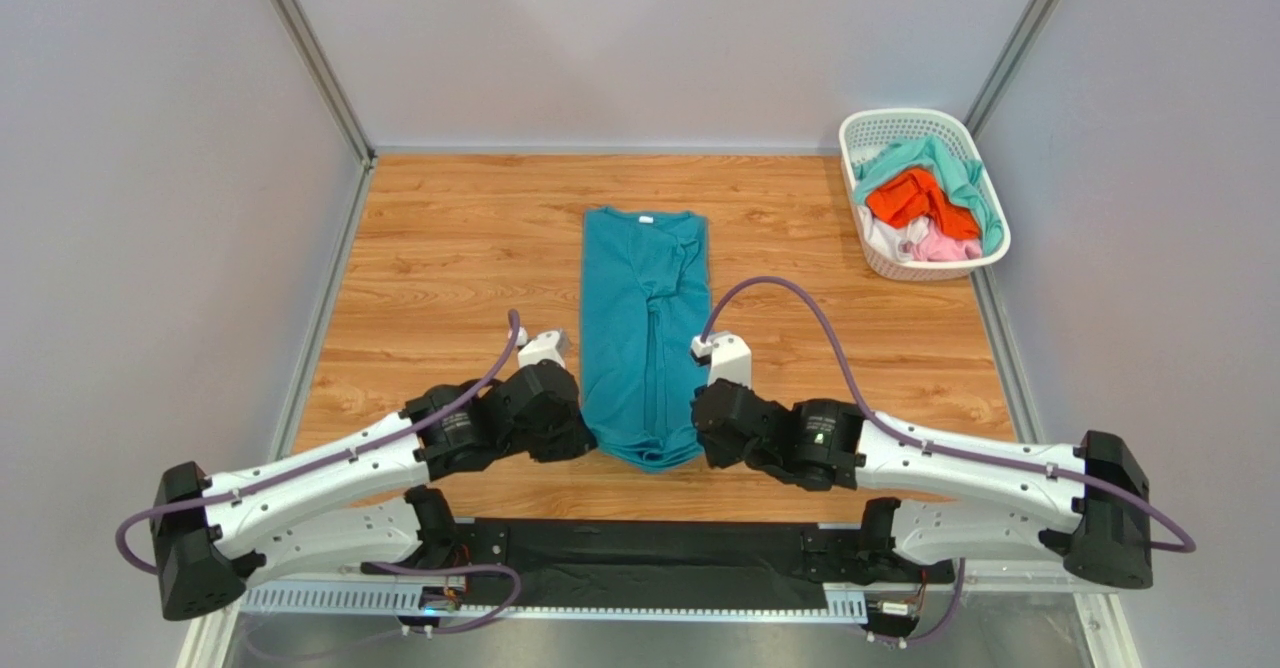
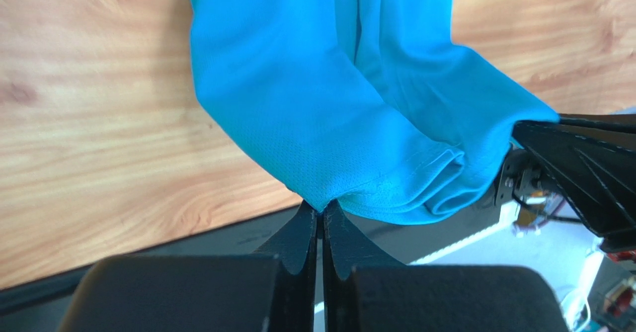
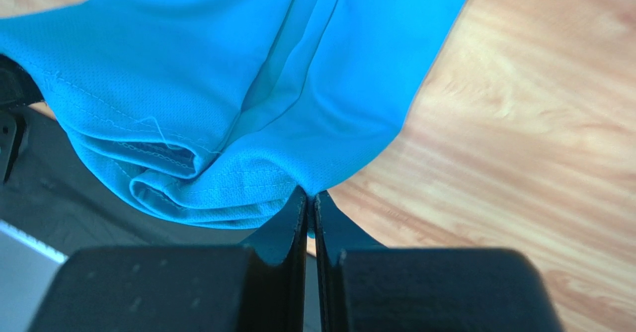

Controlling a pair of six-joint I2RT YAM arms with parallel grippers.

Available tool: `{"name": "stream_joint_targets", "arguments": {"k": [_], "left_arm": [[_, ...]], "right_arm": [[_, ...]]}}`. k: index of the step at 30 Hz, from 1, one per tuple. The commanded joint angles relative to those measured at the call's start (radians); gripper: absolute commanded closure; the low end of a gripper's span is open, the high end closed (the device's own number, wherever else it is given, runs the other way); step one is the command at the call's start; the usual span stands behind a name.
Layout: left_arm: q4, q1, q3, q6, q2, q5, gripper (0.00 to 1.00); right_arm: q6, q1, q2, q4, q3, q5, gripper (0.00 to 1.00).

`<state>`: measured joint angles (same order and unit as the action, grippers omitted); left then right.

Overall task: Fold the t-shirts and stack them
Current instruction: Fold the tshirt

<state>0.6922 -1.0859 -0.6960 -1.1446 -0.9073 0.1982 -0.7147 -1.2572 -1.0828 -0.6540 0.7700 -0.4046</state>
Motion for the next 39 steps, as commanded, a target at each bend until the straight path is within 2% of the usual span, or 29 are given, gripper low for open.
{"name": "stream_joint_targets", "arguments": {"k": [1, 9, 21, 31, 39], "left_arm": [[-0.008, 0.062, -0.059, 0.112, -0.033, 0.014, 1.00], [-0.043, 0.175, -0.195, 0.215, -0.172, -0.045, 1.00], [-0.066, 0.366, -0.370, 0.347, -0.324, -0.124, 1.00], [-0.138, 0.503, -0.456, 0.410, -0.510, -0.272, 1.00], [-0.172, 0.560, -0.528, 0.439, -0.666, -0.299, 1.00]], "right_arm": [[0.096, 0.066, 0.020, 0.031, 0.060, -0.071, 0.97], [0.213, 0.229, -0.017, 0.119, 0.126, 0.076, 0.97], [0.313, 0.452, -0.173, 0.155, 0.265, 0.254, 0.97], [0.340, 0.588, -0.354, 0.200, 0.353, 0.386, 0.97], [0.342, 0.659, -0.509, 0.224, 0.434, 0.435, 0.98]]}}
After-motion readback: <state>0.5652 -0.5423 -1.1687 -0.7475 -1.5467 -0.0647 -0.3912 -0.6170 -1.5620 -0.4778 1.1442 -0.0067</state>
